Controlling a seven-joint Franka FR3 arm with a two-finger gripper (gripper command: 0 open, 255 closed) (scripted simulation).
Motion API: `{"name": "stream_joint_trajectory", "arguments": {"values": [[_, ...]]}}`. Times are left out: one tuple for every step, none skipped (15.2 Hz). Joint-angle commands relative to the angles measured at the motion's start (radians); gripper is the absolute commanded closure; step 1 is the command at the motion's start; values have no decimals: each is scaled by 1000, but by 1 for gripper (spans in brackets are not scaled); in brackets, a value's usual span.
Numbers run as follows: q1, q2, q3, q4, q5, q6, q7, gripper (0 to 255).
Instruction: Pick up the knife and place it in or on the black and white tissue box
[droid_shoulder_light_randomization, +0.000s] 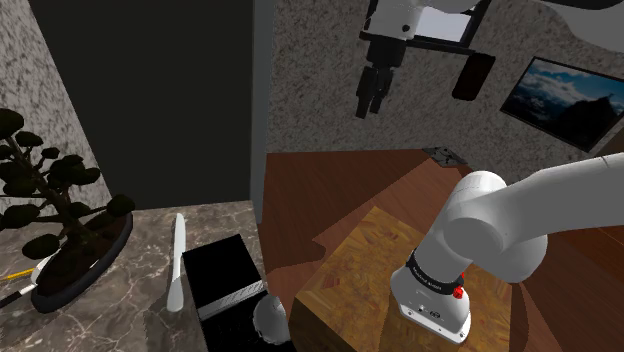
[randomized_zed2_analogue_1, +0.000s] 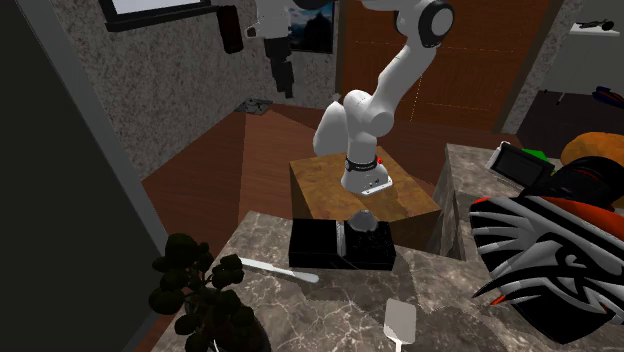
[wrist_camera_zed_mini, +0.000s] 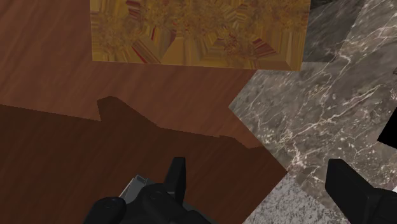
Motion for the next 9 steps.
{"name": "stream_joint_trajectory", "arguments": {"values": [[0, 0, 0, 0, 0, 0, 0, 0], [2, -8, 26, -20, 14, 18, 37, 0], [5, -14, 53, -37, 29, 36, 73, 0], [8, -19, 80, -54, 44, 55, 110, 0], [11, -21, 107, -68, 59, 75, 146, 0], [14, -21, 135, -82, 74, 94, 182, 0], [17, -19, 162, -93, 88, 115, 219, 0], [21, -15, 190, -102, 103, 135, 255, 0], [24, -9, 219, -110, 116, 157, 291, 0]]}}
